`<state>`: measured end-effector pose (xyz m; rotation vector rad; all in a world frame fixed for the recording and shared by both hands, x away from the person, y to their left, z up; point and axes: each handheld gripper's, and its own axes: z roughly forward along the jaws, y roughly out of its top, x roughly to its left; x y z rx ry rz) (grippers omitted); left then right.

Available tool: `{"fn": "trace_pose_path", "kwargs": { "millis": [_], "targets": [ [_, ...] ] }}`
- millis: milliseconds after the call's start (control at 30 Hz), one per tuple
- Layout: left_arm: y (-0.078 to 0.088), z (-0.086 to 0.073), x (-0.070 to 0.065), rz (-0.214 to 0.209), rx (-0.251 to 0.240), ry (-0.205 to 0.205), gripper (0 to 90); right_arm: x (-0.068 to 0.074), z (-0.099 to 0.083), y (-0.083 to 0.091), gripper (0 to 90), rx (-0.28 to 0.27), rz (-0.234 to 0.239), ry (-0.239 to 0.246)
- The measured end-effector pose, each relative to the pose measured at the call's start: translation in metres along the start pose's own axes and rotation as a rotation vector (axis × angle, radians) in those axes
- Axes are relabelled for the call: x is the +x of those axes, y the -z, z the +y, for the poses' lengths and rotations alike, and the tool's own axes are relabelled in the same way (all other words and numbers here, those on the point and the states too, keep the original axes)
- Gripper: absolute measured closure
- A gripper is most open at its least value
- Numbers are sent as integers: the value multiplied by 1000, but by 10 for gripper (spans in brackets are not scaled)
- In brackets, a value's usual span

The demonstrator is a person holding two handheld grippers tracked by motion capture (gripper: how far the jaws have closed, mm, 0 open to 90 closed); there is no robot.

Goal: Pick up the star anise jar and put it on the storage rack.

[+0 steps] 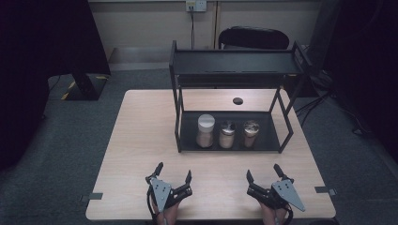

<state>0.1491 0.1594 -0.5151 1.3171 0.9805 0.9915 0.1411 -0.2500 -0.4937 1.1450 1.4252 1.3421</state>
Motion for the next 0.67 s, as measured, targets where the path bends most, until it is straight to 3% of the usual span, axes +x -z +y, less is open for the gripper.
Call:
{"fn": "trace_pose_path", "kwargs": {
  "millis": [667],
  "targets": [
    [0,0,0,0,0,0,6,-1,-6,-1,8,-9,6,-10]
  ]
}}
